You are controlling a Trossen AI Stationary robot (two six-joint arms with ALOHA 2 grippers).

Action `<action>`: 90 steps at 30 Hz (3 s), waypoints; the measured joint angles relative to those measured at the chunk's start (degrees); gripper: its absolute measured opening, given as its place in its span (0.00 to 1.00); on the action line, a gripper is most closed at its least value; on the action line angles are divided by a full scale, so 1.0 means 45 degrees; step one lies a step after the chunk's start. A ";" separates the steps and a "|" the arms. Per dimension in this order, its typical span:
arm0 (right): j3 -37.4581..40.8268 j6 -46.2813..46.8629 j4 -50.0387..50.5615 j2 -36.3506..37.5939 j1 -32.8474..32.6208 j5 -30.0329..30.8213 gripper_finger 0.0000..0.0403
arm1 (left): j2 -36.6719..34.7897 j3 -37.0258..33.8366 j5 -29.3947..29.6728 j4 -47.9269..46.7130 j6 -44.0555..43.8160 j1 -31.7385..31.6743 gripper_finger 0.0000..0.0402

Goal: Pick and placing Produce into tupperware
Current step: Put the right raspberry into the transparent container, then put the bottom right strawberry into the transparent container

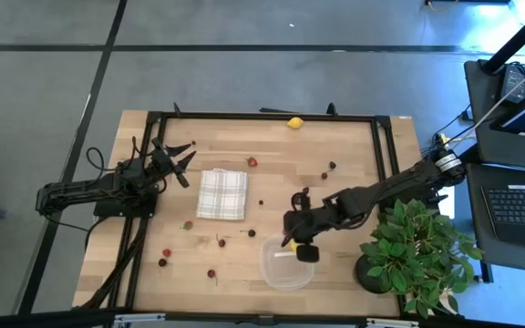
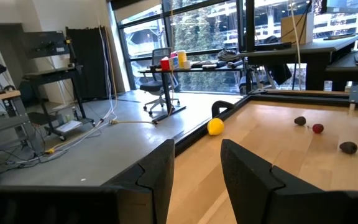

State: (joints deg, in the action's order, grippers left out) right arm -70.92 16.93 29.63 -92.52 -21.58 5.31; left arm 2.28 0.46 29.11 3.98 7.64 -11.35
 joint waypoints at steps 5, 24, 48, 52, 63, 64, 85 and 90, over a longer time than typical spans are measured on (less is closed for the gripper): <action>0.0186 -0.0524 -0.0971 -0.0842 -0.0011 -0.0550 0.24 | 0.0000 0.0002 -0.0002 0.0003 0.0000 0.0002 0.31; 0.0196 0.0438 -0.1119 -0.3772 -0.0272 -0.1805 0.24 | -0.0001 0.0002 -0.0001 -0.0001 0.0000 0.0002 0.31; 0.0196 0.0877 -0.1063 -0.4010 -0.0267 -0.2549 0.41 | -0.0005 0.0002 -0.0002 0.0002 0.0000 0.0004 0.31; 0.0196 0.0817 -0.0830 -0.3903 -0.0267 -0.2548 0.43 | -0.0002 -0.0001 -0.0002 0.0003 -0.0005 0.0003 0.31; 0.0191 0.1708 0.1580 -0.1343 -0.0253 -0.0846 0.44 | -0.0005 0.0002 -0.0002 -0.0001 -0.0010 0.0000 0.31; 0.0191 0.2365 0.2334 -0.1003 -0.0236 -0.0276 0.44 | -0.0005 0.0002 -0.0002 -0.0002 -0.0010 0.0003 0.31; 0.2230 0.9525 0.9198 0.0871 0.1909 0.0750 0.44 | -0.0005 0.0002 -0.0007 0.0002 -0.0053 0.0004 0.31; 0.3900 0.9569 0.7409 0.0865 0.2011 -0.0102 0.44 | -0.0005 -0.0002 -0.0006 -0.0002 -0.0053 0.0000 0.31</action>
State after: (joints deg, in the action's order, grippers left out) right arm -53.38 59.99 62.98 -88.63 -12.53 4.86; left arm 2.26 0.45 29.08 3.97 7.40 -11.35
